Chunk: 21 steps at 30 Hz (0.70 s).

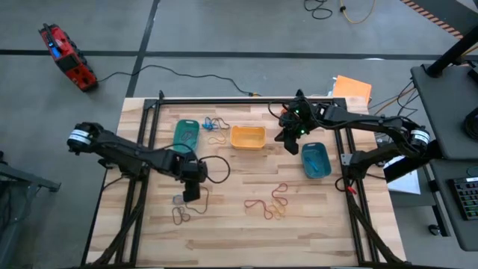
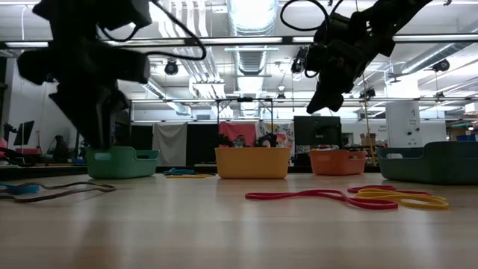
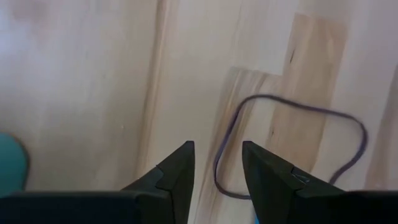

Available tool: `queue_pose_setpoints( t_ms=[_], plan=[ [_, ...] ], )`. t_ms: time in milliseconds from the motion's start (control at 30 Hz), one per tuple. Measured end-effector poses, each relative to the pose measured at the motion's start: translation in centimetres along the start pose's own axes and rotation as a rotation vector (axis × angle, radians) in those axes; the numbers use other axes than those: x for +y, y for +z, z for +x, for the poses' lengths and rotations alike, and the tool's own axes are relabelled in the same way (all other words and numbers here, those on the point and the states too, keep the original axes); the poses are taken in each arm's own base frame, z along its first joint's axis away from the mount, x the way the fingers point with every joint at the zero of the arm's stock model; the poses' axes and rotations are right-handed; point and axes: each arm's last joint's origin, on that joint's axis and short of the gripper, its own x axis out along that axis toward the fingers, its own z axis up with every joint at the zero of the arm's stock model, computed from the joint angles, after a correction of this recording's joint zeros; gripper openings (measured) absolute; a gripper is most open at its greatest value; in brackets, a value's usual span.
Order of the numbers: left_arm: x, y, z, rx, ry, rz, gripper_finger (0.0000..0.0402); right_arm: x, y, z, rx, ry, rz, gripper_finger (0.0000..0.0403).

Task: Sort rubber bands into baskets
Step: Put the black rubberband into the yellow bin

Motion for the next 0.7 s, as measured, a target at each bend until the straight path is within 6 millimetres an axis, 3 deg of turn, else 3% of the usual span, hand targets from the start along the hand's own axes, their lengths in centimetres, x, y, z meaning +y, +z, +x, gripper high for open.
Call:
queue_pose_setpoints(
  t_ms=[700],
  plan=[
    [0.2,-3.0,3.5,0.018,-0.009,0.030,0.0124,0.0,0.0,0.0,0.000,0.000,0.034,0.0009]
  ],
)
